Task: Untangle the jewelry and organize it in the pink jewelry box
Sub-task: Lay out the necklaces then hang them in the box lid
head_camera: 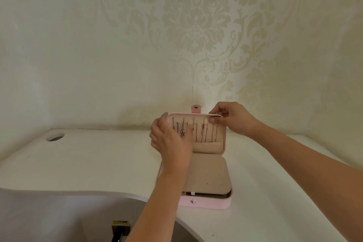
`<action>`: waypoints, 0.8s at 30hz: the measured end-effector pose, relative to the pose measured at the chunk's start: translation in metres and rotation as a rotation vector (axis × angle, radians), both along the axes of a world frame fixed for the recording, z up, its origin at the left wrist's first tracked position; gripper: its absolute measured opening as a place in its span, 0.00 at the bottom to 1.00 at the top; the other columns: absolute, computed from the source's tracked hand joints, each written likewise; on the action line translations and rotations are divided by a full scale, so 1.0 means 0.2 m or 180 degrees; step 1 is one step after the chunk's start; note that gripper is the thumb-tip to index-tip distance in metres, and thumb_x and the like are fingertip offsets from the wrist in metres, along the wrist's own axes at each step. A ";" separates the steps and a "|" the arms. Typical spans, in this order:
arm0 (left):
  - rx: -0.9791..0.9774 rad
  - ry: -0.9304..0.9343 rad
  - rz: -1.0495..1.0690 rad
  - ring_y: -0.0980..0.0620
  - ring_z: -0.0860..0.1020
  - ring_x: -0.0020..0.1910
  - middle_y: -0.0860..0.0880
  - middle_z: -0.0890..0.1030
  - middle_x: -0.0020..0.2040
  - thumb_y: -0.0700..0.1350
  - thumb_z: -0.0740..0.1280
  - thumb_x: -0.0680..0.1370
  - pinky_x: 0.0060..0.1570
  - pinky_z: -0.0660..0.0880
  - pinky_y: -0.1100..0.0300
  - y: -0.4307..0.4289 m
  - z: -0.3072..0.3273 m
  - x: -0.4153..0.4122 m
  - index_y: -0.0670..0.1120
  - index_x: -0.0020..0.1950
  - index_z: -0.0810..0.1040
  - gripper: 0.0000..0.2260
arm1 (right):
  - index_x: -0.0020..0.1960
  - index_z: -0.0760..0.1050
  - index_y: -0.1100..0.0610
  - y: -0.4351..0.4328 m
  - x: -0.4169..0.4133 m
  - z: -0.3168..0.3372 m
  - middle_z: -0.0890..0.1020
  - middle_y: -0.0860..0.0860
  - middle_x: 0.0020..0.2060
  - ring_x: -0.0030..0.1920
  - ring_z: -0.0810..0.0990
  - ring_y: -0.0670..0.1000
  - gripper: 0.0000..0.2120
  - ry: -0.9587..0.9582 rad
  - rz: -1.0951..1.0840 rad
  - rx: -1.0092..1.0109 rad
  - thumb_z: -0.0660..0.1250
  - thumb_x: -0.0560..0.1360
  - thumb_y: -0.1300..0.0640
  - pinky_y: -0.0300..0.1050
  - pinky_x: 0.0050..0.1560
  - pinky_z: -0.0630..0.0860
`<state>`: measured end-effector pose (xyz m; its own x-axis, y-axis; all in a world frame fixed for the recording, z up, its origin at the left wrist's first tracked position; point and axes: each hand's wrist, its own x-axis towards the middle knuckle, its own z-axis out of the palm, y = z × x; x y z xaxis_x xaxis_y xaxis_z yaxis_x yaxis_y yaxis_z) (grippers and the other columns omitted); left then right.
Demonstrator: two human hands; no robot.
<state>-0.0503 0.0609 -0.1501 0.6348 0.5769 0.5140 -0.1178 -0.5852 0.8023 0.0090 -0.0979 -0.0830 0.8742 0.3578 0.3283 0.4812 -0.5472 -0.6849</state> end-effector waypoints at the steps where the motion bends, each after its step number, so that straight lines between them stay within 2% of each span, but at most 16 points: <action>1: -0.0172 0.0250 -0.0093 0.42 0.64 0.67 0.42 0.64 0.68 0.53 0.72 0.72 0.64 0.62 0.48 0.01 0.01 0.00 0.42 0.72 0.62 0.34 | 0.39 0.78 0.49 0.00 0.00 0.00 0.80 0.47 0.32 0.37 0.77 0.47 0.07 -0.0017 0.0004 -0.0004 0.72 0.71 0.60 0.45 0.45 0.73; 3: -0.0509 0.0567 -0.0530 0.43 0.65 0.68 0.42 0.64 0.70 0.56 0.71 0.72 0.65 0.64 0.50 0.05 0.02 -0.01 0.42 0.75 0.56 0.39 | 0.39 0.78 0.50 0.00 -0.02 0.01 0.77 0.43 0.29 0.35 0.75 0.45 0.07 -0.0047 0.0027 -0.0022 0.72 0.71 0.60 0.41 0.42 0.71; 4: -0.0650 0.0651 -0.0863 0.45 0.69 0.66 0.45 0.68 0.67 0.55 0.73 0.71 0.61 0.69 0.54 0.08 0.01 0.00 0.44 0.73 0.59 0.37 | 0.39 0.78 0.50 0.00 -0.03 0.01 0.76 0.43 0.29 0.34 0.74 0.45 0.07 -0.0044 0.0034 -0.0024 0.72 0.71 0.60 0.40 0.41 0.70; 6: -0.0605 0.0881 -0.1539 0.51 0.78 0.55 0.52 0.78 0.56 0.52 0.77 0.67 0.48 0.74 0.61 0.15 0.02 0.00 0.48 0.62 0.71 0.27 | 0.40 0.78 0.50 -0.03 -0.04 0.02 0.76 0.44 0.29 0.35 0.73 0.47 0.06 -0.0008 0.0026 -0.0036 0.72 0.71 0.59 0.41 0.40 0.69; 8: -0.0353 0.1079 -0.1975 0.55 0.80 0.49 0.55 0.82 0.49 0.48 0.79 0.63 0.44 0.75 0.63 0.21 0.03 -0.01 0.51 0.54 0.77 0.22 | 0.40 0.79 0.51 -0.08 -0.05 0.02 0.77 0.46 0.30 0.36 0.74 0.48 0.05 0.0126 -0.0001 0.0026 0.73 0.71 0.59 0.41 0.40 0.68; 11: -0.0400 0.1204 -0.2318 0.58 0.80 0.48 0.57 0.82 0.48 0.40 0.78 0.65 0.41 0.74 0.67 0.18 0.03 -0.06 0.52 0.54 0.78 0.20 | 0.44 0.80 0.53 -0.15 -0.09 0.03 0.79 0.48 0.33 0.38 0.75 0.47 0.03 0.0377 -0.0018 0.0148 0.73 0.71 0.59 0.40 0.40 0.68; 13: -0.0673 0.1168 -0.2387 0.57 0.81 0.48 0.55 0.83 0.49 0.40 0.78 0.66 0.42 0.76 0.66 0.13 0.01 -0.08 0.50 0.53 0.80 0.17 | 0.46 0.81 0.54 -0.19 -0.12 0.05 0.82 0.51 0.38 0.40 0.77 0.47 0.05 0.0445 -0.0048 0.0103 0.73 0.71 0.58 0.42 0.44 0.72; 15: -0.1004 0.1152 -0.2379 0.59 0.82 0.43 0.53 0.84 0.46 0.39 0.77 0.67 0.37 0.76 0.68 0.06 0.00 -0.11 0.48 0.50 0.81 0.14 | 0.48 0.81 0.54 -0.24 -0.14 0.06 0.83 0.55 0.43 0.43 0.79 0.48 0.07 0.0409 -0.0187 0.0012 0.74 0.70 0.57 0.45 0.49 0.74; 17: -0.1348 0.1202 -0.2395 0.57 0.82 0.41 0.50 0.84 0.44 0.39 0.76 0.68 0.35 0.76 0.68 -0.01 -0.01 -0.13 0.46 0.48 0.82 0.11 | 0.53 0.78 0.52 -0.30 -0.18 0.06 0.82 0.53 0.48 0.46 0.78 0.48 0.13 0.0217 -0.0414 -0.0201 0.75 0.69 0.55 0.45 0.50 0.74; 20: -0.1890 0.1285 -0.2458 0.50 0.84 0.41 0.45 0.85 0.44 0.39 0.75 0.70 0.39 0.79 0.60 -0.11 -0.02 -0.18 0.43 0.48 0.82 0.08 | 0.68 0.67 0.48 -0.39 -0.31 0.03 0.73 0.48 0.62 0.58 0.73 0.49 0.34 -0.0054 -0.0484 -0.0718 0.77 0.66 0.52 0.44 0.60 0.72; 22: -0.2151 0.1335 -0.2395 0.50 0.84 0.37 0.45 0.85 0.41 0.40 0.75 0.70 0.35 0.79 0.61 -0.18 -0.03 -0.20 0.42 0.46 0.82 0.07 | 0.72 0.61 0.47 -0.45 -0.42 0.02 0.68 0.47 0.66 0.64 0.69 0.47 0.42 -0.0079 -0.0324 -0.1028 0.78 0.64 0.49 0.43 0.64 0.68; 24: -0.2253 0.1359 -0.2378 0.49 0.83 0.37 0.44 0.85 0.40 0.40 0.75 0.71 0.34 0.79 0.61 -0.23 -0.04 -0.22 0.41 0.45 0.81 0.06 | 0.74 0.57 0.45 -0.54 -0.53 0.01 0.62 0.45 0.70 0.65 0.65 0.44 0.47 0.0153 -0.0142 -0.1275 0.79 0.62 0.47 0.41 0.65 0.66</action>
<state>-0.0941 0.0140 -0.1586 0.9910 0.0524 -0.1231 0.1159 0.1230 0.9856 -0.0965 -0.2050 -0.0815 0.9027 0.4105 0.1290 0.4236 -0.7948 -0.4345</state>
